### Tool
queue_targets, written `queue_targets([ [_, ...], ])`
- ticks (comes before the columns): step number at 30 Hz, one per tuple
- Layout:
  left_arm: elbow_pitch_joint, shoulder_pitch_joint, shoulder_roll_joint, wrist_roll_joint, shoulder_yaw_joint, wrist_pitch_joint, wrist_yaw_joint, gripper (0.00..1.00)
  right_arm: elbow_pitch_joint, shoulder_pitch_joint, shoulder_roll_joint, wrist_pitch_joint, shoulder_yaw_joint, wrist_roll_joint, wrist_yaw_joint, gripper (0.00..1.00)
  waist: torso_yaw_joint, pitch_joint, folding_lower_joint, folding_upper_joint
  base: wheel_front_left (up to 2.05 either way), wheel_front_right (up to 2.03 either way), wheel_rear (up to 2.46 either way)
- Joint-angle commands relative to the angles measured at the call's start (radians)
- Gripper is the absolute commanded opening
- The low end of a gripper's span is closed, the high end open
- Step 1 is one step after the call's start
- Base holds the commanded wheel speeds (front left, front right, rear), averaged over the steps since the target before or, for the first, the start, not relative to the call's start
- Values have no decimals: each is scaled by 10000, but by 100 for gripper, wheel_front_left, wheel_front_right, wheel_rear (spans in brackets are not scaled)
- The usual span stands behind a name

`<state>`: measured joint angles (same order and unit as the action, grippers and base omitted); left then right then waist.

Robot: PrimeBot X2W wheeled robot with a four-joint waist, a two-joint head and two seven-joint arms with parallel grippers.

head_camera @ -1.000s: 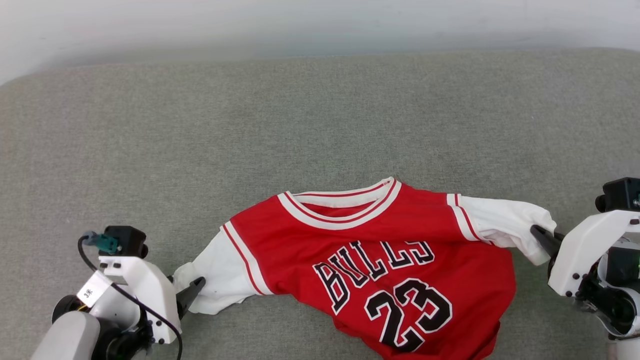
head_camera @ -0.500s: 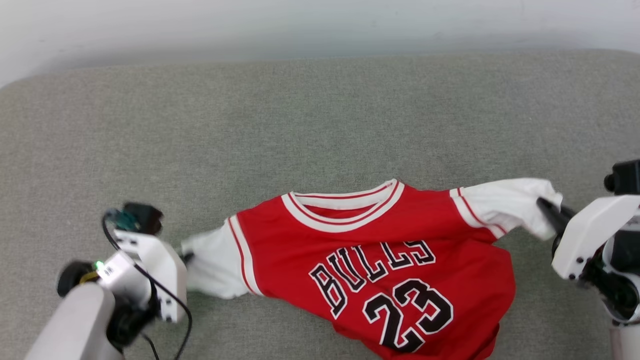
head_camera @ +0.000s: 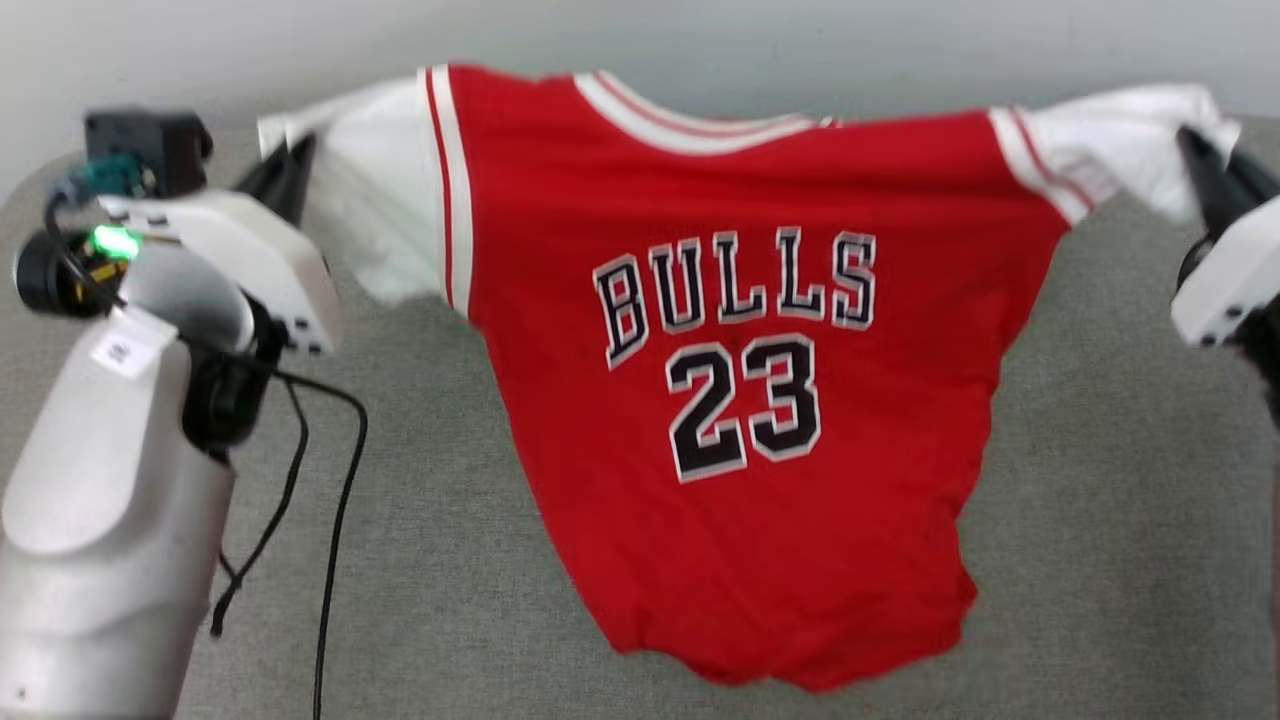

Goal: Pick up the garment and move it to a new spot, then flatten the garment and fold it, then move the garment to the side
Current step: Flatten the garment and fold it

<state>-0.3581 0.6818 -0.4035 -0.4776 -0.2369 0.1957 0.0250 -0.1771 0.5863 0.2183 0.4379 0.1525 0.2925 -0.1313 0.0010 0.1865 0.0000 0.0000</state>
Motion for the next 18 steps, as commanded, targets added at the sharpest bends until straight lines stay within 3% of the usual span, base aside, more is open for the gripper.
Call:
queue_targets([
  [1,-138,459,90,9,100,-283,-48,0,-146,480,140,-195,18,-94,10,0,25,128,0,0,0,0,0],
  [7,-943,2562,127,197,224,-1249,211,0,-1032,2680,395,-909,5,-254,10,0,-6,823,0,0,0,0,0],
  [18,-1934,6534,-530,692,439,-2319,457,0,-2177,6836,735,-1942,81,-827,13,0,-241,2506,0,0,0,0,0],
])
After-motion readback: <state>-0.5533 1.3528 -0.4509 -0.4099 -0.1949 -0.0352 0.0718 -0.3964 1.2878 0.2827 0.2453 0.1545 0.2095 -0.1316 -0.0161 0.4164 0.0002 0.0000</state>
